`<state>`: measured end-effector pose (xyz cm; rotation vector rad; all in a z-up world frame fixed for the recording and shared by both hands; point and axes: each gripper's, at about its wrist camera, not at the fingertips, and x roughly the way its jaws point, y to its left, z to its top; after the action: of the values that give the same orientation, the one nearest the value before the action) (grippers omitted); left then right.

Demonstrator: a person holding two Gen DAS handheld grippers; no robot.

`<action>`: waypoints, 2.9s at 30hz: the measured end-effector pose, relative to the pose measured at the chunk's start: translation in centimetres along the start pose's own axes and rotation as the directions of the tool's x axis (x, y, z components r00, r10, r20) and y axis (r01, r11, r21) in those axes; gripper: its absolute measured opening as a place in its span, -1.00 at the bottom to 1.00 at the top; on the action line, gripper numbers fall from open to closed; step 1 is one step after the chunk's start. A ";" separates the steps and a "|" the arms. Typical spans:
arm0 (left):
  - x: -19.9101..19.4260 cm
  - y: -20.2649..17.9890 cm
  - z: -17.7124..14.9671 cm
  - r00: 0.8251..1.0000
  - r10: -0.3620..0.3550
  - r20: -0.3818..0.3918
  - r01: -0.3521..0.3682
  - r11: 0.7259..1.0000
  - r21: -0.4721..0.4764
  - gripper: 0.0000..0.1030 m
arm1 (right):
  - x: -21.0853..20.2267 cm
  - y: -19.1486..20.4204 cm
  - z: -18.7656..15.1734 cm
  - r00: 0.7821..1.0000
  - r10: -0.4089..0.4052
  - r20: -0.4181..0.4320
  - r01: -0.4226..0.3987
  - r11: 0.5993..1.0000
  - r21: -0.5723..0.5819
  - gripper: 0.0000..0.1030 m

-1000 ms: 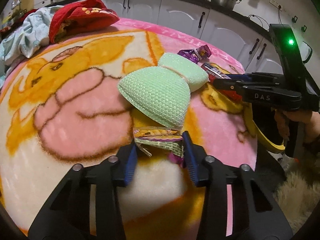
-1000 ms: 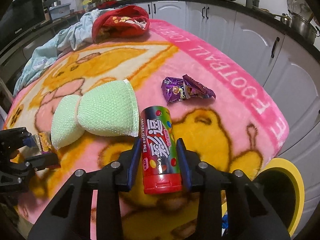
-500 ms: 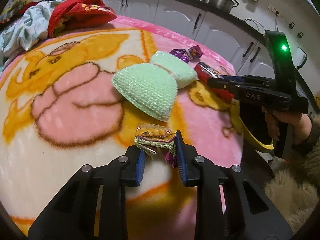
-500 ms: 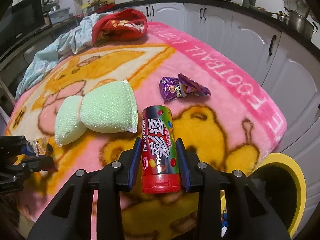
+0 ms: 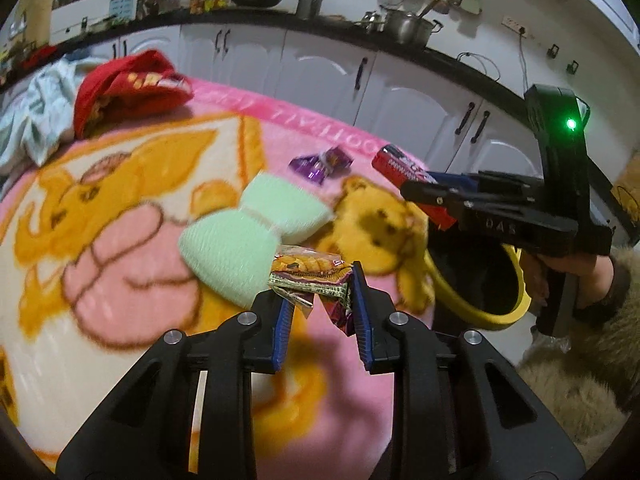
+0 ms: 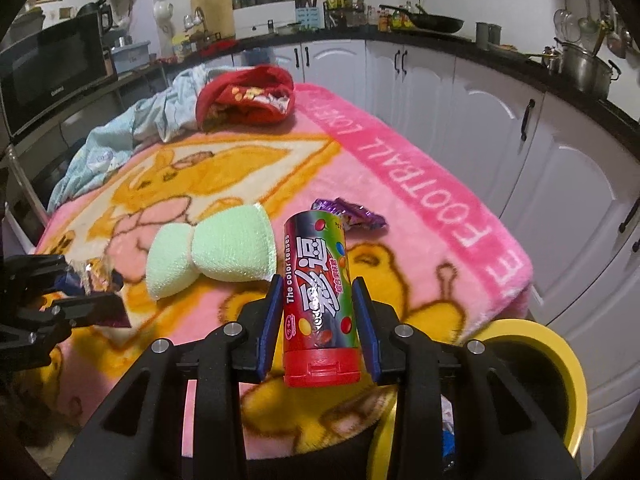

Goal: Collect trash
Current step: 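Carry the gold-purple wrapper and red candy tube over the yellow bin with both tools, then open both tools over the bin to drop the wrapper and candy tube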

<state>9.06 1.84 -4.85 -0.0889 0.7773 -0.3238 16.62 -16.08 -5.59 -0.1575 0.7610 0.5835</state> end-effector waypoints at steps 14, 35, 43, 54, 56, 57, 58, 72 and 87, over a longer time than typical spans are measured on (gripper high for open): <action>1.3 -4.6 3.4 0.998 -0.054 0.042 0.051 0.995 0.082 -0.61 | -6.3 -3.6 -0.7 0.991 -0.080 0.105 0.077 0.996 0.038 -0.36; 5.9 -14.0 6.3 0.987 -0.157 0.017 0.150 0.964 0.220 -0.61 | -12.6 -11.0 -6.3 0.966 -0.219 0.141 0.188 0.960 0.207 -0.36; 8.1 -16.4 6.0 0.982 -0.187 -0.016 0.185 0.951 0.246 -0.61 | -13.0 -12.5 -8.2 0.959 -0.255 0.120 0.223 0.947 0.231 -0.36; 11.3 -18.3 5.2 0.969 -0.239 -0.064 0.247 0.937 0.248 -0.61 | -12.6 -14.5 -10.5 0.957 -0.281 0.068 0.252 0.927 0.278 -0.36; 12.1 -18.5 5.2 0.966 -0.245 -0.076 0.257 0.934 0.249 -0.61 | -12.4 -14.8 -10.9 0.958 -0.282 0.056 0.256 0.924 0.284 -0.36; 12.4 -18.7 5.1 0.965 -0.249 -0.081 0.261 0.932 0.250 -0.61 | -12.3 -14.8 -11.0 0.958 -0.281 0.053 0.255 0.924 0.286 -0.36; 12.6 -18.9 5.0 0.964 -0.251 -0.085 0.265 0.931 0.250 -0.61 | -12.1 -14.9 -11.2 0.959 -0.281 0.047 0.256 0.922 0.290 -0.36; 15.3 -19.6 3.9 0.954 -0.265 -0.142 0.293 0.926 0.238 -0.57 | -10.0 -16.1 -12.9 0.965 -0.260 -0.022 0.253 0.910 0.328 -0.35; 15.5 -17.9 3.6 0.967 -0.218 -0.130 0.241 0.949 0.203 0.32 | -10.1 -17.3 -13.3 0.959 -0.283 -0.027 0.271 0.883 0.384 0.04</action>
<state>17.32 -20.16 -9.22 0.0447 0.8336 -0.6375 12.31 -39.41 -9.45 0.1060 0.7929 0.1546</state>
